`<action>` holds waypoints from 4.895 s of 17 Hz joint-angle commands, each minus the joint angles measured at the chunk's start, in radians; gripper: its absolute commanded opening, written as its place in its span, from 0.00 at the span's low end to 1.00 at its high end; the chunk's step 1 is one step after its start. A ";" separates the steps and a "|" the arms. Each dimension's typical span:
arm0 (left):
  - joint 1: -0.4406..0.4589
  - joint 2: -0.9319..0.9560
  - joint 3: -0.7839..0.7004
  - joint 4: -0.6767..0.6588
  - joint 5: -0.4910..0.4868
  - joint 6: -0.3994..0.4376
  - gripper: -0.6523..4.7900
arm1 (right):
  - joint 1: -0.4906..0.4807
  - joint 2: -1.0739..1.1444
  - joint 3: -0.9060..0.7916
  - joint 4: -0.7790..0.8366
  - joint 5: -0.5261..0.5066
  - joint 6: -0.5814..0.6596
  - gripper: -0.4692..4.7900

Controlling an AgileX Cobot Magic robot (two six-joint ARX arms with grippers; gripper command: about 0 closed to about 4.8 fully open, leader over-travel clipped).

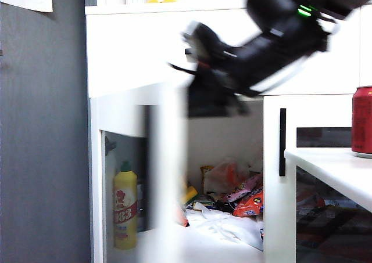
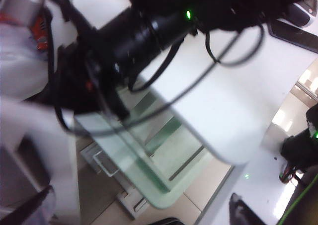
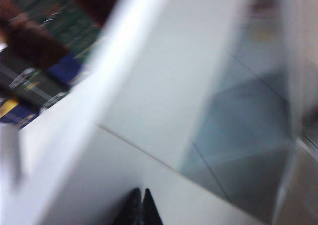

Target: Open the left door of the white cabinet, pick up a can of beverage from the table on the right, place it inside the cabinet, and finally close the cabinet door.

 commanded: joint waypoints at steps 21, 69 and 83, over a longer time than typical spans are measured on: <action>0.000 -0.125 -0.080 0.270 -0.157 0.140 1.00 | -0.143 -0.795 0.001 -0.165 0.896 -0.196 0.09; 0.367 0.735 -0.084 0.851 0.141 0.087 1.00 | -0.489 -0.162 -0.505 0.872 0.911 -0.083 1.00; 0.373 0.702 -0.084 0.850 0.143 0.088 1.00 | -0.488 -0.172 -0.504 0.851 0.906 -0.084 0.73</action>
